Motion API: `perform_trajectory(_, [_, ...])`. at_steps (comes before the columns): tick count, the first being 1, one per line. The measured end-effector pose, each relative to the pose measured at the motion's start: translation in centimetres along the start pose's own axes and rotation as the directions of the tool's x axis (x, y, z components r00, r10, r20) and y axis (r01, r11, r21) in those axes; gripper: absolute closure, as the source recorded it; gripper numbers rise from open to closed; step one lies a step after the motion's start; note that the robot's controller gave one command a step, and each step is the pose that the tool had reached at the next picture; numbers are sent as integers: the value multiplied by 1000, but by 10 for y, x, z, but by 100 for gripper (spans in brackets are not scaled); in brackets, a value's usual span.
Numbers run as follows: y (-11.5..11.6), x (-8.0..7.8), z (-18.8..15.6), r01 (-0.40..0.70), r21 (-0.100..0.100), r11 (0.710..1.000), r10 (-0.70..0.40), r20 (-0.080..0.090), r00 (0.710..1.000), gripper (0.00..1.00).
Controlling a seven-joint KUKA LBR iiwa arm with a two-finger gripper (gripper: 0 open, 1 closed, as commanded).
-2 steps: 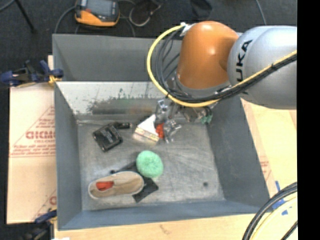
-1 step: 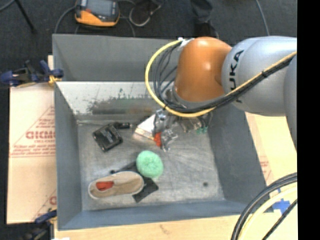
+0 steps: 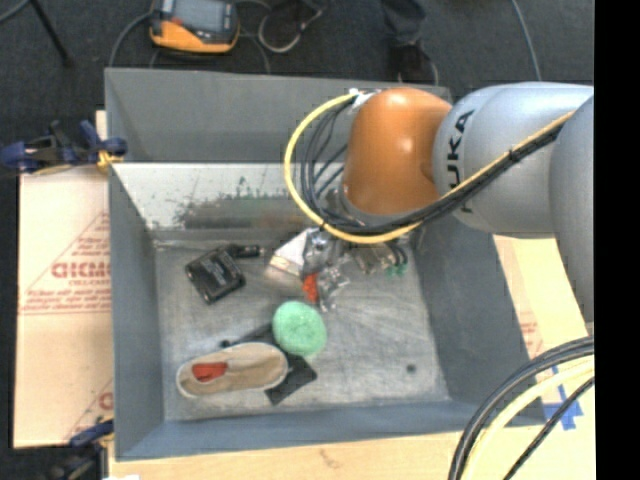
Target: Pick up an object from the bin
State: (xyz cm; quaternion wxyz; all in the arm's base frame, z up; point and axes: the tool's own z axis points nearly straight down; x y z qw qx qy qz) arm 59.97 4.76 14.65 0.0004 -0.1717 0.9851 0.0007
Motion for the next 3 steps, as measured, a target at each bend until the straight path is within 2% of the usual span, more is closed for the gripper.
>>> perform_trajectory(1, [1,-1,-42,0,1,1000,0,-4,1000,100])
perform_trajectory(2, [7,0,-83,1,3,1000,-1,3,1000,100])
perform_trajectory(3, [-8,4,-123,111,1,994,-111,1,994,100])
